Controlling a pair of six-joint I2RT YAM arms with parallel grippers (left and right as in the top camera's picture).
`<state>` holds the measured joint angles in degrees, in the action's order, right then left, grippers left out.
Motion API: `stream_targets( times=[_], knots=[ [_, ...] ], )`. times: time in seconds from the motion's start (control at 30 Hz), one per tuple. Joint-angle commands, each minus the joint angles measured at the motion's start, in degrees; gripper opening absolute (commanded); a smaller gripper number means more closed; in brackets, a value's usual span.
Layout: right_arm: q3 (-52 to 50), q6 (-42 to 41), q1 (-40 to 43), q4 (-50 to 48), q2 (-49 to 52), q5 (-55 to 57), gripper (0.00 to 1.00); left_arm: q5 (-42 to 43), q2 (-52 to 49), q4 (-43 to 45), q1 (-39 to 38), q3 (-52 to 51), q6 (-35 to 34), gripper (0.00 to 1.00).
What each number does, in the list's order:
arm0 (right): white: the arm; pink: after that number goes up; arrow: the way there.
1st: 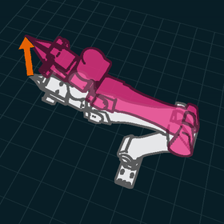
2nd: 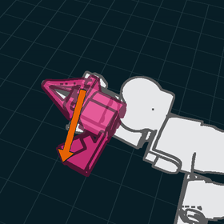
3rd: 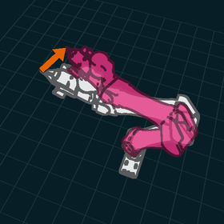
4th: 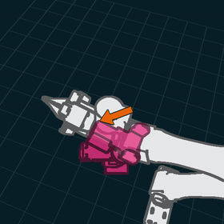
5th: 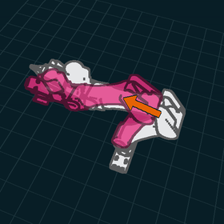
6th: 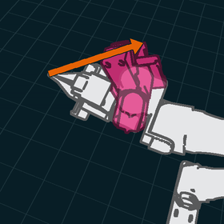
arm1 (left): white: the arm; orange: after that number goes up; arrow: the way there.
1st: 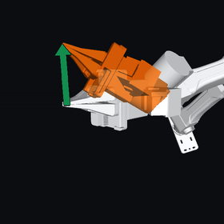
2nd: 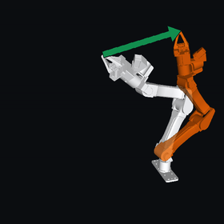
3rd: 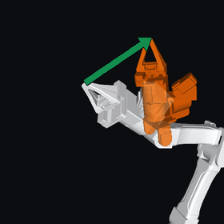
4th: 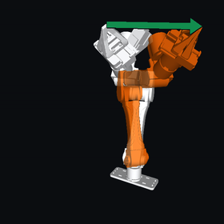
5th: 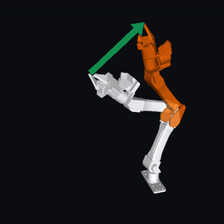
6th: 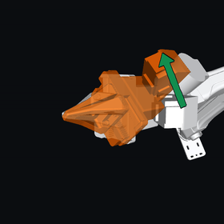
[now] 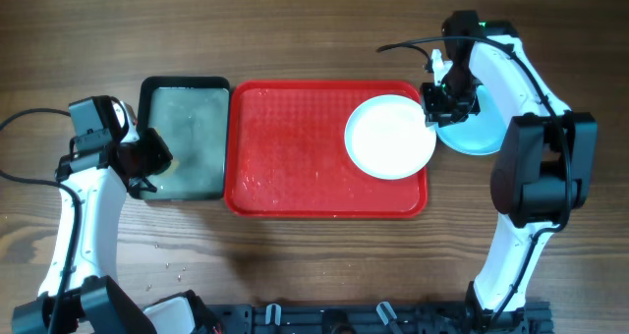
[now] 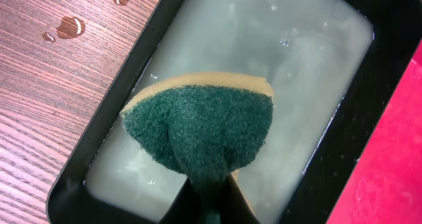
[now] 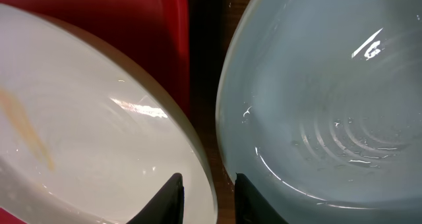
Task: Clean dirty plates on tray and stack at the side
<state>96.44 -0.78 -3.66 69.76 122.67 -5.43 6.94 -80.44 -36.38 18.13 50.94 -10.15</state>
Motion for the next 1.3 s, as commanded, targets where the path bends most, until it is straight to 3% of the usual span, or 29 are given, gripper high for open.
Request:
stream_targets(
  times=[0.0,0.47,0.5,0.53,0.67,0.77,0.87,1.0,1.1,1.13,1.27],
  knots=[
    [-0.5,-1.6,-0.1,0.5,-0.6,1.2,0.23,0.9,0.8,0.2,0.3,-0.4,0.7,0.04],
    [-2.6,-3.9,-0.1,-0.5,-0.6,1.2,0.18,0.9,0.8,0.2,0.3,-0.4,0.7,0.04],
    [-3.3,-3.9,-0.1,-1.0,-0.6,1.2,0.16,0.9,0.8,0.2,0.3,-0.4,0.7,0.04],
    [-3.5,-4.0,-0.1,-1.2,-0.6,1.2,0.04,0.9,0.8,0.2,0.3,-0.4,0.7,0.04],
    [-3.0,-6.4,-1.0,-1.6,-1.2,-4.2,0.04,0.9,0.8,0.6,0.3,-0.4,0.7,0.04],
    [-3.0,-7.6,-4.2,-1.9,-1.3,-11.2,0.04,0.9,0.8,0.6,0.3,-0.4,0.7,0.04],
    [-3.1,-12.1,-8.7,-3.1,-1.3,-11.1,0.04,0.9,0.8,0.6,0.3,-0.4,0.7,0.04],
    [-3.2,-21.2,-17.0,-7.2,-1.2,-6.0,0.04,0.9,0.8,0.6,0.3,-0.4,0.7,0.04],
    [-3.2,-23.7,-22.4,-10.3,-1.2,-3.4,0.04,0.9,0.8,0.4,0.3,-0.4,0.7,0.04],
    [-3.2,-24.5,-24.0,-10.9,-1.2,-2.4,0.05,0.9,0.8,0.4,0.3,-0.4,0.7,0.04],
    [-3.2,-25.1,-25.4,-12.2,-1.2,-2.0,0.40,0.9,0.8,0.4,0.3,-0.4,0.7,0.04]
  ],
)
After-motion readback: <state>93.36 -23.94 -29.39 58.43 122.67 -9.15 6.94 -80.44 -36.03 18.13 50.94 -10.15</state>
